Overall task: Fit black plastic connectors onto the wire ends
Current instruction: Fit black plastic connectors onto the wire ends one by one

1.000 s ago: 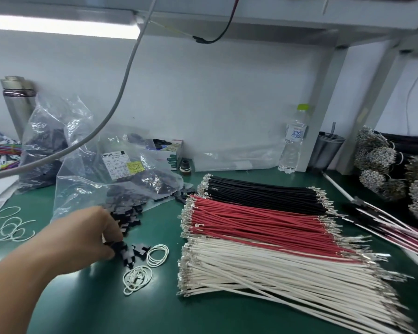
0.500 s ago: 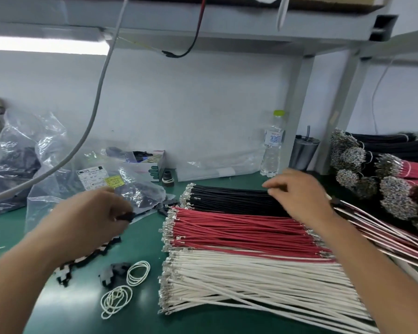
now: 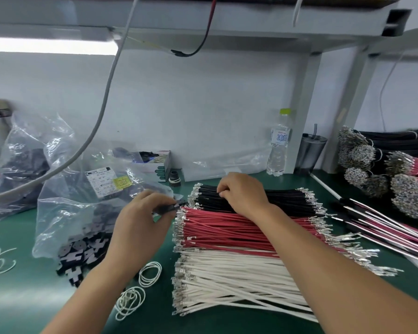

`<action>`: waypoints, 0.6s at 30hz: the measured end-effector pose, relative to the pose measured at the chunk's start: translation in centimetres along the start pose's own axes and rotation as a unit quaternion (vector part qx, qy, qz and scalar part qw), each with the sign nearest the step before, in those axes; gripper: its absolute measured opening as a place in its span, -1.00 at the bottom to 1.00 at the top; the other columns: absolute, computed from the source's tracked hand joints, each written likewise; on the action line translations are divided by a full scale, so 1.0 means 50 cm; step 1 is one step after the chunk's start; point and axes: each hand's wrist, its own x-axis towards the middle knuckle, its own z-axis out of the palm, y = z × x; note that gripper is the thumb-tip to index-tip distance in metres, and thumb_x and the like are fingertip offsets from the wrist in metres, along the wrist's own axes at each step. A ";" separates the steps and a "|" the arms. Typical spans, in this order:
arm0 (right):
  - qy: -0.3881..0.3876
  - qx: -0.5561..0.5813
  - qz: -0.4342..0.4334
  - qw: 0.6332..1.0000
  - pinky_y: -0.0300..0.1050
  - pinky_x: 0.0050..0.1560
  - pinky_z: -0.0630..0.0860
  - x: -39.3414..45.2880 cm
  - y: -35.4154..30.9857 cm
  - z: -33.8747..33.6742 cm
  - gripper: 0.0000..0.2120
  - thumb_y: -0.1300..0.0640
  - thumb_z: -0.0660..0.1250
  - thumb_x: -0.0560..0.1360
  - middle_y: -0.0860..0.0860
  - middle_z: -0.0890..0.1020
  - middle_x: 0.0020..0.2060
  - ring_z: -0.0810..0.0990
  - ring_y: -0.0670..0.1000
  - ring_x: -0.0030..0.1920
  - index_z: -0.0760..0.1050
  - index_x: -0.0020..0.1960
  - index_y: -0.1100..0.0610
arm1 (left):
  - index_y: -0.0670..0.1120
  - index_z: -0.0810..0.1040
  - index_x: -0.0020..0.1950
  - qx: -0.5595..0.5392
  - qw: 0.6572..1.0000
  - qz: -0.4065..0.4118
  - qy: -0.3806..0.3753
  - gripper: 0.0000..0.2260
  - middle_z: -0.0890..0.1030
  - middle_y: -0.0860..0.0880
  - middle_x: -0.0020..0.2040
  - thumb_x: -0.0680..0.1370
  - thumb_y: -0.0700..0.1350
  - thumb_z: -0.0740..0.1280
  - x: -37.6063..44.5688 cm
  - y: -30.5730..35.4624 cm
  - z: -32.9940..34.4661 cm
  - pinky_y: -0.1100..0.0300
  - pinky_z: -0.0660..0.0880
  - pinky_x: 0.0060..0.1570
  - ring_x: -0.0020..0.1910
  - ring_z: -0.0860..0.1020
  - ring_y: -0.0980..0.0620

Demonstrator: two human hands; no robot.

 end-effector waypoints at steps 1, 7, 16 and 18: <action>0.011 0.004 -0.004 1.000 -0.15 -0.07 0.43 -0.002 0.003 -0.009 -0.88 0.12 0.35 0.59 -0.09 0.68 0.01 0.63 -0.02 0.02 0.66 0.05 -0.02 | 0.01 0.72 0.00 -0.004 1.000 -0.011 0.001 -0.83 0.65 0.23 -0.11 0.48 -0.21 0.55 -0.002 -0.002 0.004 0.17 0.62 -0.08 -0.12 0.62 0.27; 0.063 0.005 -0.052 0.997 -0.17 -0.18 0.32 -0.023 -0.001 -0.093 -0.77 0.12 0.23 0.64 -0.19 0.47 -0.05 0.52 -0.08 -0.06 0.62 0.17 -0.07 | 0.23 0.64 -0.07 -0.075 0.996 -0.045 -0.001 -0.69 0.66 0.29 -0.17 0.48 -0.21 0.55 -0.007 0.005 0.023 0.52 0.48 -0.12 -0.09 0.63 0.27; 0.236 0.050 -0.173 0.955 -0.33 -0.19 0.42 -0.199 -0.055 -0.100 -0.93 0.14 0.50 0.48 -0.11 0.53 -0.22 0.45 -0.19 -0.20 0.72 -0.04 0.07 | 0.20 0.74 -0.06 -0.174 0.983 -0.051 -0.031 -0.71 0.70 0.20 -0.09 0.43 -0.22 0.59 -0.012 0.037 0.013 0.44 0.52 -0.12 -0.15 0.66 0.16; 0.231 0.076 -0.179 0.953 -0.28 -0.20 0.45 -0.205 -0.058 -0.096 -0.93 0.15 0.50 0.49 -0.09 0.54 -0.23 0.48 -0.15 -0.20 0.73 -0.04 0.09 | 0.28 0.73 -0.10 -0.188 0.979 -0.055 -0.047 -0.65 0.71 0.17 -0.10 0.42 -0.22 0.60 -0.016 0.046 0.016 0.41 0.55 -0.12 -0.16 0.67 0.14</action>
